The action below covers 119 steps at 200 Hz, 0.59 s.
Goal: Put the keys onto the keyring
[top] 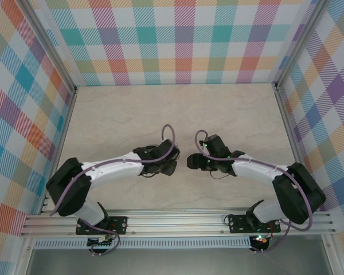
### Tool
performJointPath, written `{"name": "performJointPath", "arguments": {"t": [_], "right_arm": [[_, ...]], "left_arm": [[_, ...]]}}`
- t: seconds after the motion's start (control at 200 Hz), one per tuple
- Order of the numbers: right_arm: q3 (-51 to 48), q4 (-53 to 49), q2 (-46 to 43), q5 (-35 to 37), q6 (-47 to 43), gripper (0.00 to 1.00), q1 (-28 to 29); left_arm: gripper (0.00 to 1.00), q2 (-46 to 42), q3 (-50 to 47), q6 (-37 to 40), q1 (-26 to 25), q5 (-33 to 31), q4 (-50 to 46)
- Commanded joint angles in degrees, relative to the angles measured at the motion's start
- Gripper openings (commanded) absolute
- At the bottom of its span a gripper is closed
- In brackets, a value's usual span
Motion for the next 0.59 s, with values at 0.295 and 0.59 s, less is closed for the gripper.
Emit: {"name": "performJointPath", "arguments": {"t": [0.295, 0.59], "right_arm": [[-5.2, -2.6, -9.7, 0.1, 2.1, 0.75, -2.6], [-6.4, -2.6, -10.5, 0.5, 2.1, 0.75, -3.3]], "left_arm": [[0.38, 10.8, 9.3, 7.4, -3.2, -6.9, -4.7], [0.29, 13.8, 11.3, 8.3, -3.3, -6.2, -4.7]]}}
